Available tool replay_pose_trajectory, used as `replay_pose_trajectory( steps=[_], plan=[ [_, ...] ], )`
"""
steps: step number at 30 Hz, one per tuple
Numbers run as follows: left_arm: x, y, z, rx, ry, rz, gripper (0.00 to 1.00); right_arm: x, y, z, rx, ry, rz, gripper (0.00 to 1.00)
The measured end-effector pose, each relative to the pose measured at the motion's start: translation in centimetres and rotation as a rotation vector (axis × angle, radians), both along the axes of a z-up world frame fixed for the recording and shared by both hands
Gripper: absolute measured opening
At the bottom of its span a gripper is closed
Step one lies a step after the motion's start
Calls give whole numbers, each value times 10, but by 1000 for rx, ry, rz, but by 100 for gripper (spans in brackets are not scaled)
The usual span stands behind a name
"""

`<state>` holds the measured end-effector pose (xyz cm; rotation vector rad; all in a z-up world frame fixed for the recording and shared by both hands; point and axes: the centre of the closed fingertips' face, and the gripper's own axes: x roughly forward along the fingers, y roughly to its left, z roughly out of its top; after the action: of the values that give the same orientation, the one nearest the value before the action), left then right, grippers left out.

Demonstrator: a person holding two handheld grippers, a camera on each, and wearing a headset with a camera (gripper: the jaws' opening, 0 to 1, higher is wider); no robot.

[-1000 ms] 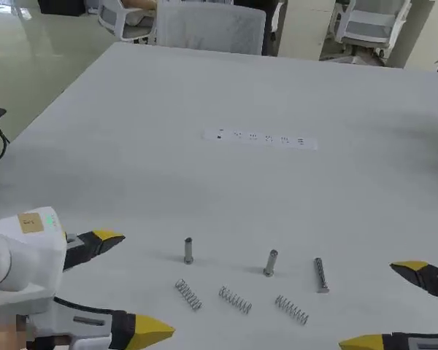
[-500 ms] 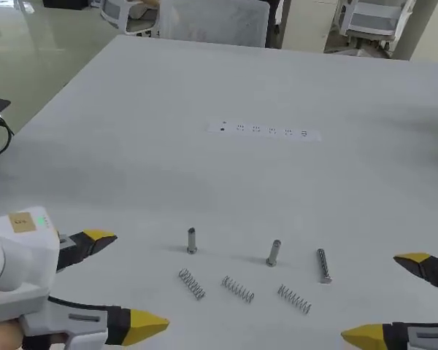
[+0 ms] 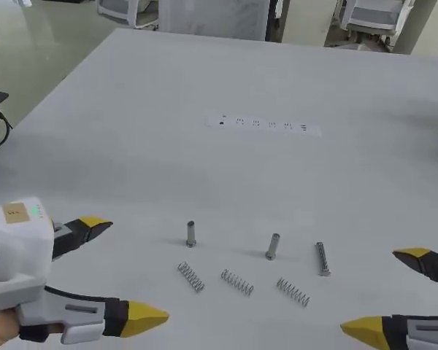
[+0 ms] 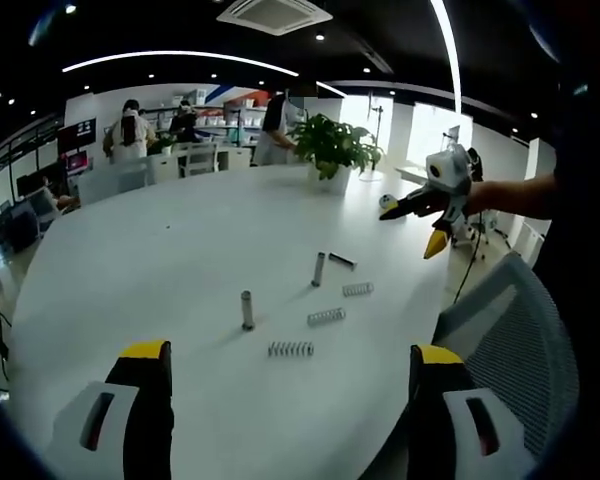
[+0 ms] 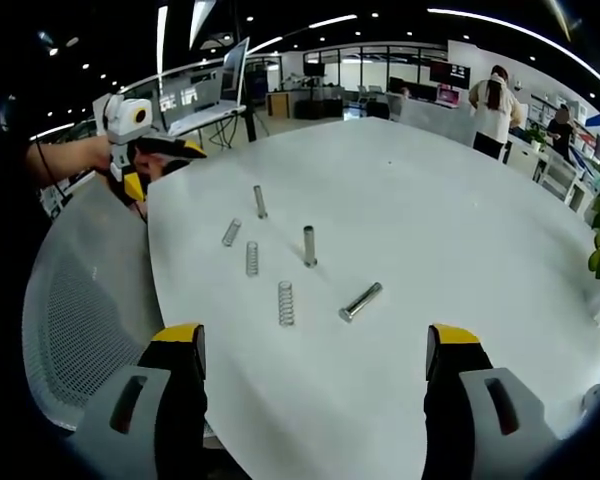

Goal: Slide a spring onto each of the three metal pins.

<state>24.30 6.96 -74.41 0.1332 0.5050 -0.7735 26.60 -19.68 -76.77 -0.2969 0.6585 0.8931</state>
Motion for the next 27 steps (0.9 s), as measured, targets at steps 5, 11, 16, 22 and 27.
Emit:
replay_pose_trajectory(
  steps=[5, 11, 16, 22, 27],
  plan=[
    [5, 4, 2, 34, -13, -24, 98, 1, -1, 0, 0, 0, -3, 92],
    [10, -1, 7, 13, -25, -34, 98, 0, 1, 1, 6, -3, 7, 94],
    [9, -4, 3, 25, -11, -48, 98, 0, -1, 0, 2, -3, 15, 96],
    [8, -4, -1, 40, 3, -56, 97, -1, -4, -3, -8, 4, 13, 96],
    [8, -4, 1, 40, 0, -59, 97, -1, -4, -4, -9, 9, 14, 95]
  ],
)
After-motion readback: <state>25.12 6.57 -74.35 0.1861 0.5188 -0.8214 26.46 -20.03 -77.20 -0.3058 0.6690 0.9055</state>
